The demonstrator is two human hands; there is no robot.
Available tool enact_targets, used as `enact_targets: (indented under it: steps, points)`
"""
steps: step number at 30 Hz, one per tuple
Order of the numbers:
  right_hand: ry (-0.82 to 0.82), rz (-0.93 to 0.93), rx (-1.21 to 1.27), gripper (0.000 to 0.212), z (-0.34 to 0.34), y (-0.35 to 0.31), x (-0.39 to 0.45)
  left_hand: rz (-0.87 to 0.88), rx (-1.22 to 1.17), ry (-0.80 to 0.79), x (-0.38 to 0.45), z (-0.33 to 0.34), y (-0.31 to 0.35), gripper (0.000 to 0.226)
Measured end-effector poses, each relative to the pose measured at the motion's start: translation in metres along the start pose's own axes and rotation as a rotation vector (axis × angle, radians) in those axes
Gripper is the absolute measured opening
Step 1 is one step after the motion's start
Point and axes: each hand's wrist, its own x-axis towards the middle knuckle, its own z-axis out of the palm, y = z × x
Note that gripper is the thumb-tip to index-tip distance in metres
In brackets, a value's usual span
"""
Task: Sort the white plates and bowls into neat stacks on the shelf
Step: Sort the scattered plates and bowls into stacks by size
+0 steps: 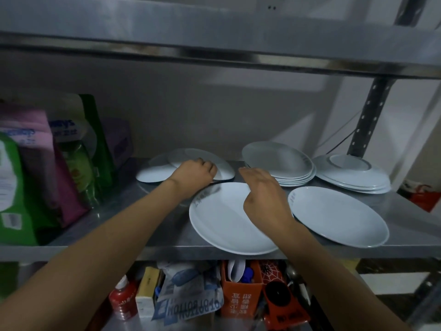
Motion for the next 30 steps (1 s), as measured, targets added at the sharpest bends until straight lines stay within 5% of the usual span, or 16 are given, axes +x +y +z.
enact_targets:
  steps: [7,19,23,28,30]
  points:
    - [-0.035,0.001,0.016,0.06,-0.003,-0.001,-0.002,-0.185,-0.036,-0.036,0.007,-0.005,-0.004,0.055]
    - [-0.057,0.002,0.006,0.047,-0.007,-0.001,-0.004,-0.401,0.077,0.192,0.0,-0.029,-0.056,0.019]
    - [-0.01,-0.021,0.035,0.048,-0.005,-0.01,0.001,-0.488,-0.099,0.251,-0.01,-0.04,-0.069,0.057]
    - [0.011,-0.04,0.066,0.043,-0.006,-0.026,0.002,-0.711,-0.46,0.471,-0.023,-0.058,-0.069,0.013]
    - [0.007,-0.051,0.064,0.043,-0.007,-0.03,0.001,-0.782,-0.585,0.508,-0.027,-0.064,-0.068,0.011]
